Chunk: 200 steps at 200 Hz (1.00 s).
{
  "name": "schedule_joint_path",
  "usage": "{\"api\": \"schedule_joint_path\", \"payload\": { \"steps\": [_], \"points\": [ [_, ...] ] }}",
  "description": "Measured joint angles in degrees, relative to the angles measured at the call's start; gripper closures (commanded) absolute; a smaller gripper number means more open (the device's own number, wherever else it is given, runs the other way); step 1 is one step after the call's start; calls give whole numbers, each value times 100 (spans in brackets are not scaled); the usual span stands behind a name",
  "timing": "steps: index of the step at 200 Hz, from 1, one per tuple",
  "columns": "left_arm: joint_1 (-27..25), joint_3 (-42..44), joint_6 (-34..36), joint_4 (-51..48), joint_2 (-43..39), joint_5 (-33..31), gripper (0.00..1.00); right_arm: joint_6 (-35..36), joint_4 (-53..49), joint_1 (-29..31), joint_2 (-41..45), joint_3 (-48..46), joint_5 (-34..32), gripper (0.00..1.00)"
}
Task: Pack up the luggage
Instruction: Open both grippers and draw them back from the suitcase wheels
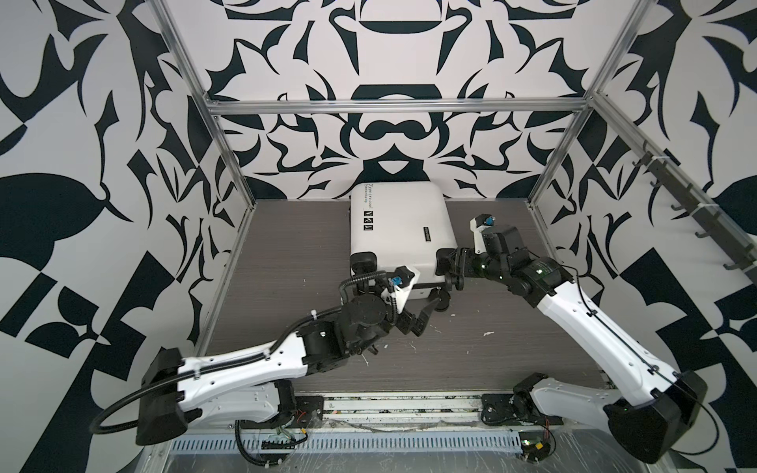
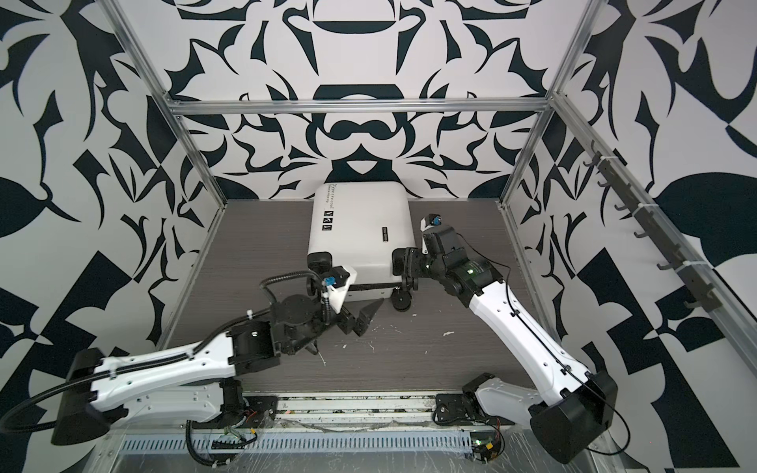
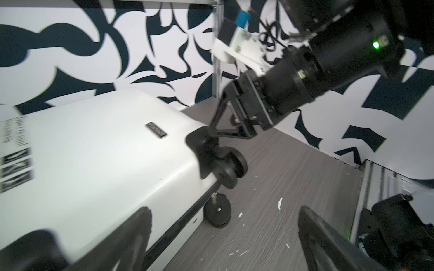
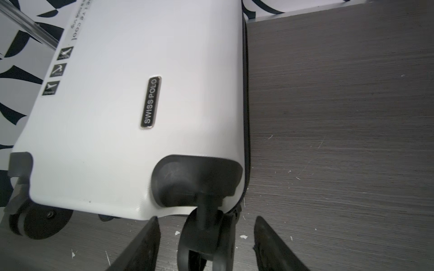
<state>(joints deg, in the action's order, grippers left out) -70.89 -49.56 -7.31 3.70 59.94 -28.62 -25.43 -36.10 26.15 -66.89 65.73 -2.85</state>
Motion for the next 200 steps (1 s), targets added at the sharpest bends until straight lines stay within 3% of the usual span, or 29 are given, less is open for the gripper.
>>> {"api": "schedule_joint_path", "payload": {
  "steps": [26, 49, 84, 162, 200],
  "points": [
    [337, -693, -339, -1751, -243, -343, 1, 85, -166, -133, 11, 0, 4, 25],
    [1104, -1121, -802, -3032, -313, -216, 1, 136, -219, -142, 138, -55, 17, 30],
    [2004, -1060, -1307, -4089, -643, 203, 1, 186, -223, -162, 629, -439, 37, 35],
    [2118, -654, -1698, -4312, -249, 970, 1, 46, -74, -269, 1523, -1786, 374, 25],
    [2181, -452, -1803, -4000, 59, 1244, 1, -195, 407, -269, 2037, -2568, 750, 38]
  ]
}}
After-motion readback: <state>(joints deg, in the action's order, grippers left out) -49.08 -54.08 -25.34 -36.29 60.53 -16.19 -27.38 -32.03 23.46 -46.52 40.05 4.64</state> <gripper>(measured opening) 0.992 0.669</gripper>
